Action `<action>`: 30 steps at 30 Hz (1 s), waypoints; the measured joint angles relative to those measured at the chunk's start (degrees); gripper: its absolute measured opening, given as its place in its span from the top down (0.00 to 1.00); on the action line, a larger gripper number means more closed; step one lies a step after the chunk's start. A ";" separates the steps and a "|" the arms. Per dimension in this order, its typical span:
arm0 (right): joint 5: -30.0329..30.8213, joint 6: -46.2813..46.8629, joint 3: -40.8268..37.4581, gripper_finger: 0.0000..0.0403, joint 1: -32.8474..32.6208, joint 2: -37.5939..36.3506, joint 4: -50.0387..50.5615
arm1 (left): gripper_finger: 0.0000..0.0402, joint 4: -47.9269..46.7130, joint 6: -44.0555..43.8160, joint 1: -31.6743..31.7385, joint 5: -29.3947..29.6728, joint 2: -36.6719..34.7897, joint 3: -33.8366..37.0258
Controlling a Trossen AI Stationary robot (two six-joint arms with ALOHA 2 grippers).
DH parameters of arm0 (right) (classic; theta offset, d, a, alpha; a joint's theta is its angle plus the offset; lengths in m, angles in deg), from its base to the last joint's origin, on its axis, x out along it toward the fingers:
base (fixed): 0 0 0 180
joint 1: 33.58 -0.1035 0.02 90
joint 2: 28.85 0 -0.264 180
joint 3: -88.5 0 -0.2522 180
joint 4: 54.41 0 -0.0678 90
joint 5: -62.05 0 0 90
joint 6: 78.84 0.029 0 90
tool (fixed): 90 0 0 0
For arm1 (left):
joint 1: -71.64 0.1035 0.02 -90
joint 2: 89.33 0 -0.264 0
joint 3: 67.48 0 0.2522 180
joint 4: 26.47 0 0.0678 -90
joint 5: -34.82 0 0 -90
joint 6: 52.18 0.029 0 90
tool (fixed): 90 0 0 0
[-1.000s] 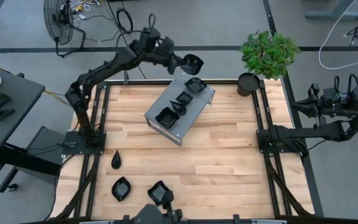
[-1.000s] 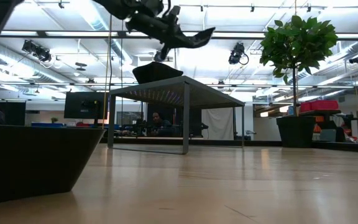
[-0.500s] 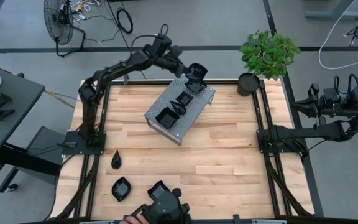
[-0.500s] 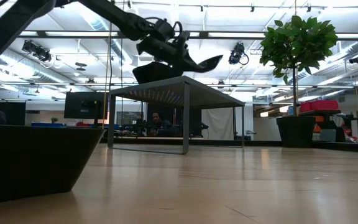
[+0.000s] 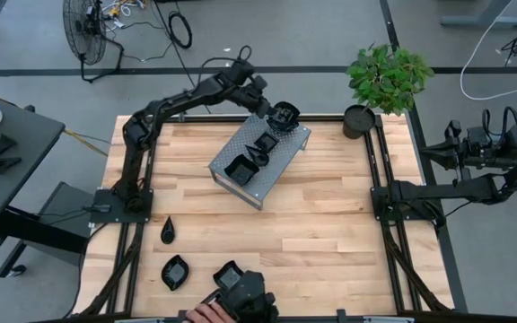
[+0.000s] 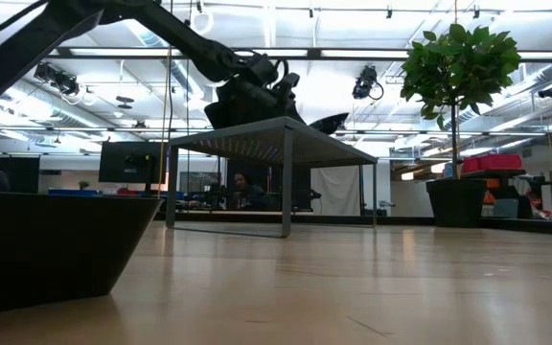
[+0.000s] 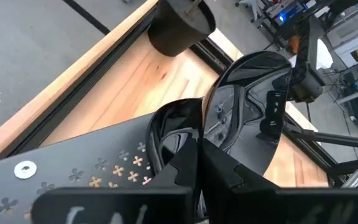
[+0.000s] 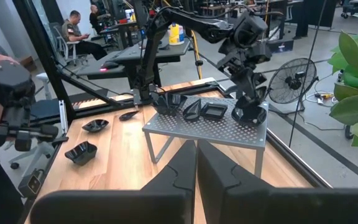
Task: Pick & Place Mini shaped plates
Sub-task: Stack the black leaf shaped plate on top of the black leaf shaped plate on the shelf
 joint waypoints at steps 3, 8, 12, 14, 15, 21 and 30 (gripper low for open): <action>-0.01 0.01 0.00 0.95 0.00 0.00 -0.01 | 0.95 -1.48 0.07 0.00 0.30 0.19 0.02; 0.00 0.01 0.00 0.95 0.00 0.00 0.00 | 0.95 -1.75 0.09 -0.11 0.63 0.19 0.02; 0.02 -0.01 0.00 0.95 0.00 0.00 0.00 | 0.93 -1.87 0.09 -0.10 0.76 0.19 0.02; -0.01 0.01 0.00 0.95 0.00 0.00 0.00 | 0.92 -1.78 0.07 -0.11 0.76 0.19 0.02; -0.01 -0.01 0.02 0.95 0.00 0.00 0.00 | 0.92 -1.72 0.05 -0.11 0.78 0.19 0.02; 0.01 0.00 0.00 0.95 0.00 0.00 0.00 | 0.91 -1.24 -2.32 -0.37 5.93 0.19 0.02; 0.01 0.01 0.00 0.95 0.00 0.00 0.00 | 0.91 -1.11 -4.45 -0.68 6.83 0.16 0.02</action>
